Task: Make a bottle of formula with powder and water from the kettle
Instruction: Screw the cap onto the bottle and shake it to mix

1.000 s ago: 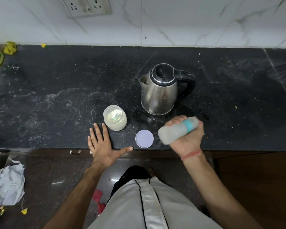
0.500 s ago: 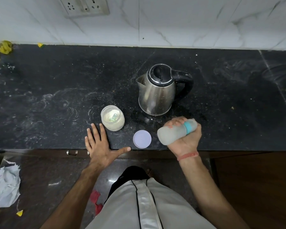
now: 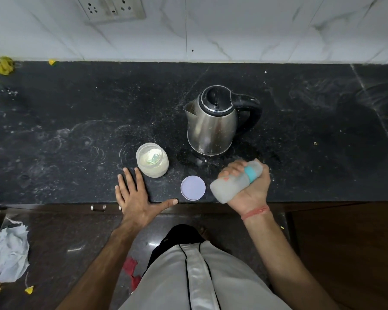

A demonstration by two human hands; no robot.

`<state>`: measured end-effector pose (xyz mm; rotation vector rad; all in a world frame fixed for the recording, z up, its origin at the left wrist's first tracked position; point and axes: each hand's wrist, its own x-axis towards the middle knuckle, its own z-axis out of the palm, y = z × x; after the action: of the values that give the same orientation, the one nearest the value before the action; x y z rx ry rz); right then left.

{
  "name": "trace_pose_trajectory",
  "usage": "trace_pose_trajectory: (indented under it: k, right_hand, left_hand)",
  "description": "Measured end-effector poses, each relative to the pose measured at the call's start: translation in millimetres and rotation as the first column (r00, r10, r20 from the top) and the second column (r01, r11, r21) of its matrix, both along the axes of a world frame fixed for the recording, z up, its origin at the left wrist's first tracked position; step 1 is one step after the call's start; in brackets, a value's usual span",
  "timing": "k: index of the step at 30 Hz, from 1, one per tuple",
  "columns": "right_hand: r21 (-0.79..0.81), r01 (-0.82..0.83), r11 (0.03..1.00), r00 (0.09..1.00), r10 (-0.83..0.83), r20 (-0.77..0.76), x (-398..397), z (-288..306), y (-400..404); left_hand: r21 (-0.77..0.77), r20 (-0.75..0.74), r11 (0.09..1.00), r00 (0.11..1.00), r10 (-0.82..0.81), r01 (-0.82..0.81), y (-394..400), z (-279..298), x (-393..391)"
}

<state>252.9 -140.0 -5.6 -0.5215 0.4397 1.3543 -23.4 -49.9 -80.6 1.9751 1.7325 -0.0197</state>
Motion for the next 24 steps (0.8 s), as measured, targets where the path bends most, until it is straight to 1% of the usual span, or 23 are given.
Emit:
trace_pose_trajectory:
  k: [1, 2, 4, 5, 6, 9, 10, 11, 13, 14, 15, 16, 18, 19, 20, 21, 23, 24]
  right_hand:
    - [0.011, 0.039, 0.999, 0.999, -0.038, -0.028, 3, 0, 1]
    - [0.007, 0.039, 0.999, 0.999, -0.038, -0.024, 4, 0, 1]
    - [-0.054, -0.062, 0.997, 0.996, 0.066, 0.065, 1, -1, -1]
    - [-0.077, -0.104, 0.992, 0.99, 0.111, 0.085, 0, -2, -2]
    - [-0.081, -0.112, 0.99, 0.99, 0.119, 0.082, 0, -2, -4]
    - [-0.049, -0.003, 0.999, 1.0, 0.002, -0.016, 6, -3, -4]
    - [-0.054, -0.008, 0.998, 1.0, 0.007, -0.019, 4, -3, -4]
    - [-0.077, -0.055, 0.996, 0.998, 0.056, 0.013, 1, -3, -3]
    - [-0.141, -0.199, 0.97, 0.971, 0.215, 0.107, -7, -2, 0]
    - [-0.164, -0.241, 0.956, 0.954, 0.265, 0.139, -9, 0, 1]
    - [-0.176, -0.242, 0.954, 0.952, 0.268, 0.149, -7, 2, 3]
    - [-0.169, -0.193, 0.967, 0.967, 0.217, 0.135, -3, 3, 4]
    - [-0.108, -0.008, 0.994, 0.999, 0.013, 0.045, 9, 4, 5]
    - [-0.081, 0.07, 0.994, 0.997, -0.071, -0.007, 13, 4, 6]
    - [-0.078, 0.091, 0.993, 0.996, -0.092, -0.019, 14, 3, 5]
    - [-0.097, 0.052, 0.994, 0.998, -0.05, 0.022, 13, 2, 4]
    - [-0.177, -0.088, 0.98, 0.987, 0.111, 0.12, 9, -1, -1]
    - [-0.192, -0.113, 0.975, 0.982, 0.139, 0.127, 8, -1, -4]
  left_hand:
    - [-0.001, -0.004, 1.0, 1.0, 0.001, -0.001, 0, 0, 0]
    - [-0.001, -0.007, 1.0, 1.0, 0.0, 0.0, 0, 0, 0]
    - [0.001, -0.006, 1.0, 1.0, -0.003, 0.003, 0, 0, 0]
    - [0.003, -0.005, 1.0, 1.0, -0.002, 0.002, 0, 0, 1]
    - [0.004, -0.005, 1.0, 1.0, 0.0, 0.0, 0, 0, 1]
    - [0.003, -0.008, 1.0, 1.0, 0.006, -0.006, -1, 0, 1]
    - [0.004, -0.011, 1.0, 1.0, 0.005, -0.005, -1, -1, 1]
    - [0.002, -0.014, 1.0, 1.0, 0.001, -0.001, 0, -1, 1]
    - [-0.002, -0.012, 1.0, 1.0, -0.003, 0.003, 1, -1, 1]
    - [-0.002, -0.008, 1.0, 1.0, -0.004, 0.004, 1, -1, 1]
    - [-0.003, -0.004, 1.0, 1.0, -0.004, 0.004, 1, 0, 0]
    - [-0.004, -0.003, 1.0, 1.0, -0.003, 0.003, 0, 0, 0]
    - [0.0, -0.005, 1.0, 1.0, 0.002, -0.002, 0, -2, 0]
    - [0.005, -0.009, 1.0, 1.0, 0.006, -0.006, 0, -2, 0]
    - [0.007, -0.012, 1.0, 1.0, 0.004, -0.004, 0, -3, 0]
    - [0.004, -0.012, 1.0, 1.0, -0.002, 0.002, 1, -3, 0]
    - [0.005, -0.005, 1.0, 1.0, -0.007, 0.007, 1, -2, 1]
    - [0.009, -0.001, 1.0, 1.0, -0.004, 0.004, 0, -2, 1]
